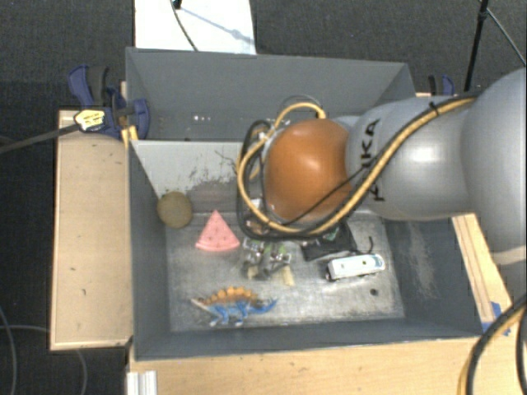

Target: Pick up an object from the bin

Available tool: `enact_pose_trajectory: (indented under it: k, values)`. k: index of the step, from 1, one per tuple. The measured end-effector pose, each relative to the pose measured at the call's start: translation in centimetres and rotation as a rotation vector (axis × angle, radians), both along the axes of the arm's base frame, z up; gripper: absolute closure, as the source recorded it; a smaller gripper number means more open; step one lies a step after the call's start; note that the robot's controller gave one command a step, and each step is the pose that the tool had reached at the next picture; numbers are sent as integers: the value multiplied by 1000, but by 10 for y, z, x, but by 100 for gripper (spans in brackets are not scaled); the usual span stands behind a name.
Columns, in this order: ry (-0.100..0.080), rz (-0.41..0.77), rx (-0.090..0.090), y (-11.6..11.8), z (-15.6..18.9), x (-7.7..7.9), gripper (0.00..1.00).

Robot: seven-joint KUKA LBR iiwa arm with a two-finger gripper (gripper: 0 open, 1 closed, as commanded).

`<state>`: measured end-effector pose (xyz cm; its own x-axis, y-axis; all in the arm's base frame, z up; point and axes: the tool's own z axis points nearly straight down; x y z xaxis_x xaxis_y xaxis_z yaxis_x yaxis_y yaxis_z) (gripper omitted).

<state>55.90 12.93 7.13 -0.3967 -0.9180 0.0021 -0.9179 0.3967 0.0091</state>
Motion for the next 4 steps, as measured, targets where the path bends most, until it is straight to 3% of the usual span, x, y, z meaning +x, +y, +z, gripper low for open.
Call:
enact_pose_trajectory:
  k: [1, 2, 3, 4]
  values:
    - [-2, -2, 1, 0, 0, 1, 100]
    - [-11, 17, 1, -16, 116, 15, 100]
    - [-9, 11, 0, -16, 116, 15, 0]
    - [-9, 10, 0, -16, 116, 15, 0]
